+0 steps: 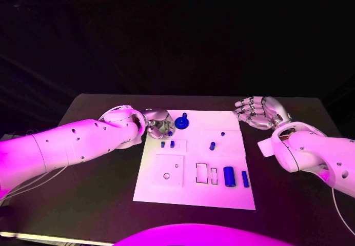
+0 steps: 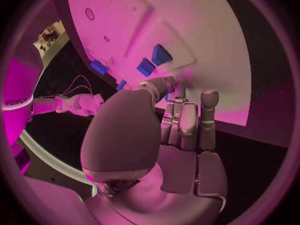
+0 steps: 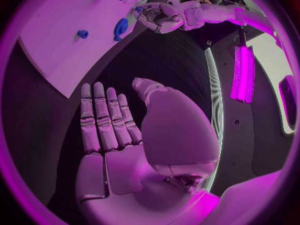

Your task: Assemble the parts on the task board

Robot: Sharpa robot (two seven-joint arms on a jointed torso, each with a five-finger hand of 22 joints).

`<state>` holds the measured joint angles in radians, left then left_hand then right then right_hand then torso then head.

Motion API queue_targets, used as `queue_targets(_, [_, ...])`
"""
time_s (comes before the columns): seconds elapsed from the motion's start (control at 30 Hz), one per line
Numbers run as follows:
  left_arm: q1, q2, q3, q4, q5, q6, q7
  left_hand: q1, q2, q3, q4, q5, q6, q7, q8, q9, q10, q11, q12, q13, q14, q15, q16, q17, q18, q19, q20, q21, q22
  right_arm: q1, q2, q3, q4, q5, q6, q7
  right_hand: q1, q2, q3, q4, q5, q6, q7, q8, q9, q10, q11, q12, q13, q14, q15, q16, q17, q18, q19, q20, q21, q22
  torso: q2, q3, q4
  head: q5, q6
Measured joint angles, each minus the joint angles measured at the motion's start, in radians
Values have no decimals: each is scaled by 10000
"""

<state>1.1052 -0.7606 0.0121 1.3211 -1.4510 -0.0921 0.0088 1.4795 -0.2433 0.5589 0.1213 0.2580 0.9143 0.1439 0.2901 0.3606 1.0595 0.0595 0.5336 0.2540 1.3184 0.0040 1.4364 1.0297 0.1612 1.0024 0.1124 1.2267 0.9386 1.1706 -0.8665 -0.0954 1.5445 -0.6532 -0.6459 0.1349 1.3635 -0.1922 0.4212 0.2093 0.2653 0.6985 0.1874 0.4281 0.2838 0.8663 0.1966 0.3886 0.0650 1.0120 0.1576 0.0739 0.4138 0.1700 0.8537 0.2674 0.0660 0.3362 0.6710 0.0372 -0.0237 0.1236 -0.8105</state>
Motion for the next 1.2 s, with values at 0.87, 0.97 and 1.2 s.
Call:
queue_targets(0.87, [-6,-251,10,-65,26,-12,-38,-131,-131,28,-28,0,-602,41,-588,-208,-109,108,0,204,-94,50,0,-154,0,-165,53,-156,-195,-9,-3,1,-138,-230,249,-117,344,27,614,-945,0,428,48,-75,-361,349,-93,-458,-19,-177,-20,136,-1066,0,-261,75,209,-945,-5,0,-5,6,-19])
queue_targets(0.97, [-9,-357,67,-123,108,-42,-42,-131,-131,28,-28,0,-602,41,-588,-208,-211,130,0,236,-318,80,-94,-445,0,-429,59,-322,-406,-5,30,1,-296,-554,591,-119,370,0,932,-1114,0,803,102,-111,-460,739,-238,-735,-20,398,-205,393,-1123,0,251,-105,408,-981,-5,-6,-4,-27,11])
queue_targets(1.2, [11,-705,304,-246,1651,-599,-9,-166,18,212,73,0,-253,241,-588,-205,-1100,437,0,380,-2678,336,-1820,-4003,114,-1741,271,-1481,-1703,123,116,0,-794,-2134,1859,-399,420,-54,893,-1454,-41,1463,114,-351,-599,1654,-539,-1190,-20,1934,-736,1150,-791,0,1435,-693,1223,-653,-21,-12,36,-372,143])
